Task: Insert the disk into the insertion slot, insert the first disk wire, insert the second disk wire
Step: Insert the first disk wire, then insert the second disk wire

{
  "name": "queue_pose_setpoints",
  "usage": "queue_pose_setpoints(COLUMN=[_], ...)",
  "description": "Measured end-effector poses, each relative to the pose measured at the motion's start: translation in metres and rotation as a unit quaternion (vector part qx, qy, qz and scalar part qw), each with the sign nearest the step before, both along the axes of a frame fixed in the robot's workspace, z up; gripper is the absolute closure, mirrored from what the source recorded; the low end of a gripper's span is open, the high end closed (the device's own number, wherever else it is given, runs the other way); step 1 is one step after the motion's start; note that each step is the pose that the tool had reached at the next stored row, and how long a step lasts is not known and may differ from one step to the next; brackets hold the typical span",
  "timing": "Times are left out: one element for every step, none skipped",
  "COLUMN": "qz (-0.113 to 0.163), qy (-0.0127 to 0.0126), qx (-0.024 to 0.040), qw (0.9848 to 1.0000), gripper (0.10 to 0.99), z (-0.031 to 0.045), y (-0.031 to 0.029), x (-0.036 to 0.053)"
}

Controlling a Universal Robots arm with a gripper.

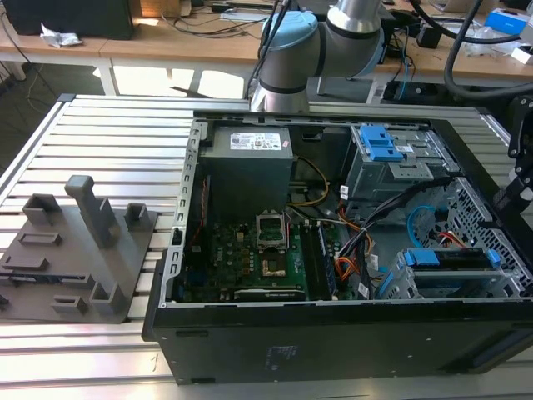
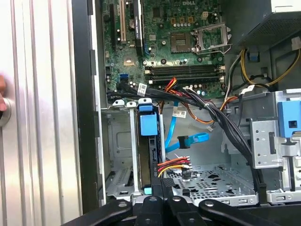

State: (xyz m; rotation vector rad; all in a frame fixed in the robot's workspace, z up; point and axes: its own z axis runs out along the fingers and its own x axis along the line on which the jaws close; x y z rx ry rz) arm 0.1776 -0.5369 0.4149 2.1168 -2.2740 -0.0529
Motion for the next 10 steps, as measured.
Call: queue_pose_setpoints(qz=[0.0, 0.0, 0.0, 0.0, 0.0, 0.0, 0.0, 0.0, 0.0, 0.0], qy=[0.0, 0.0, 0.0, 0.0, 0.0, 0.0, 0.0, 0.0, 0.0, 0.0], qx=[0.0, 0.0, 0.0, 0.0, 0.0, 0.0, 0.0, 0.0, 0.0, 0.0], qw=[1.0, 1.0, 1.0, 1.0, 1.0, 1.0, 1.0, 1.0, 1.0, 1.0], gripper=[0.98, 0.98, 0.98, 0.98, 0.98, 0.98, 0.98, 0.98, 0.98, 0.98], z=[0.0, 0.0002, 0.0003, 0.0003, 0.0004, 0.0004, 0.0005, 0.0005, 0.0006, 0.0007], y=[0.0, 0.0, 0.0, 0.0, 0.0, 0.0, 0.0, 0.0, 0.0, 0.0], x=[0.0, 0.0, 0.0, 0.0, 0.0, 0.0, 0.0, 0.0, 0.0, 0.0])
